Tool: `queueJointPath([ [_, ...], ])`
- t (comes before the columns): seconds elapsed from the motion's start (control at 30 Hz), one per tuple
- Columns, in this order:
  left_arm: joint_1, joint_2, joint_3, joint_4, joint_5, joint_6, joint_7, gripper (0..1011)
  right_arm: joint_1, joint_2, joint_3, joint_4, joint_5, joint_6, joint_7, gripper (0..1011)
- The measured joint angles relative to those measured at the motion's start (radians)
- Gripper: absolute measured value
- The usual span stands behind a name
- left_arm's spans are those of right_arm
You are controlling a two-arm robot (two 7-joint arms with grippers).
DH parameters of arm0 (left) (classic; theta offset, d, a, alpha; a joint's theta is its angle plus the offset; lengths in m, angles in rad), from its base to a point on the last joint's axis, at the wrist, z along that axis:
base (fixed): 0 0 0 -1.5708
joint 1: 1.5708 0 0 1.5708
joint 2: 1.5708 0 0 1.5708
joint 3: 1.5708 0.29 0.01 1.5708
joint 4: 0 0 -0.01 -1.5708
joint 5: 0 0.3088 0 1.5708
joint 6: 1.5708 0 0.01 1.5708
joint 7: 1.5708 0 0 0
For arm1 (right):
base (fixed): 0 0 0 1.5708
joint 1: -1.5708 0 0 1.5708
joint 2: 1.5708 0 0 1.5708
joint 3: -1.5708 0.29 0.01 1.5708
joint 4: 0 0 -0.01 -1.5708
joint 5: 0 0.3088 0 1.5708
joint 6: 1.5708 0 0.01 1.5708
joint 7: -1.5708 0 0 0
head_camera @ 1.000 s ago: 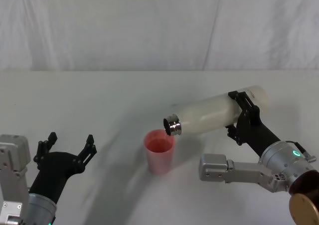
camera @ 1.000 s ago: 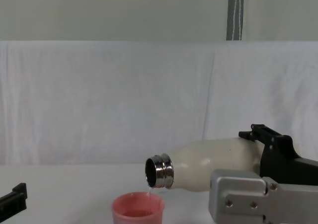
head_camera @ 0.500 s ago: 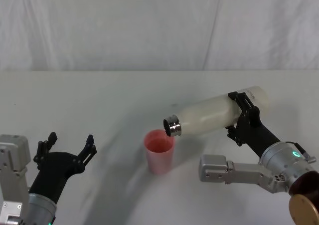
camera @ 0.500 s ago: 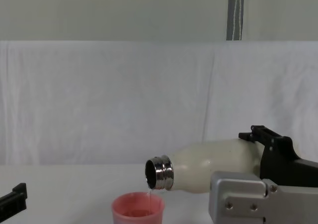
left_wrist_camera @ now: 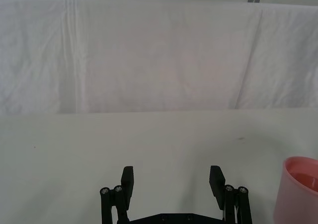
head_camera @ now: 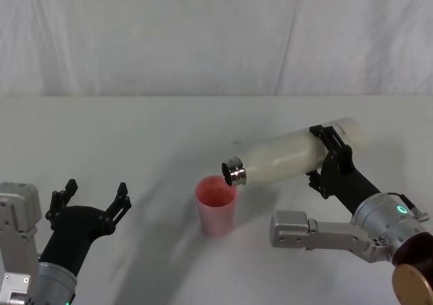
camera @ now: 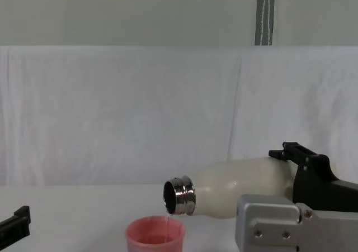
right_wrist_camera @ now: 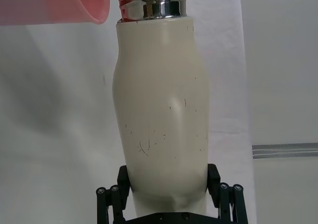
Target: Grasp the thermos with one hand and pour water into the cup lid.
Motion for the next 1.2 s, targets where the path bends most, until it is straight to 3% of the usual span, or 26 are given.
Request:
queueJointPath([
  [1.2, 0.000, 0.000, 0.000, 0.000, 0.000, 0.000, 0.000, 1001, 0.002, 0.002, -0.002, -0.002, -0.006, 0.002, -0.001, 961],
])
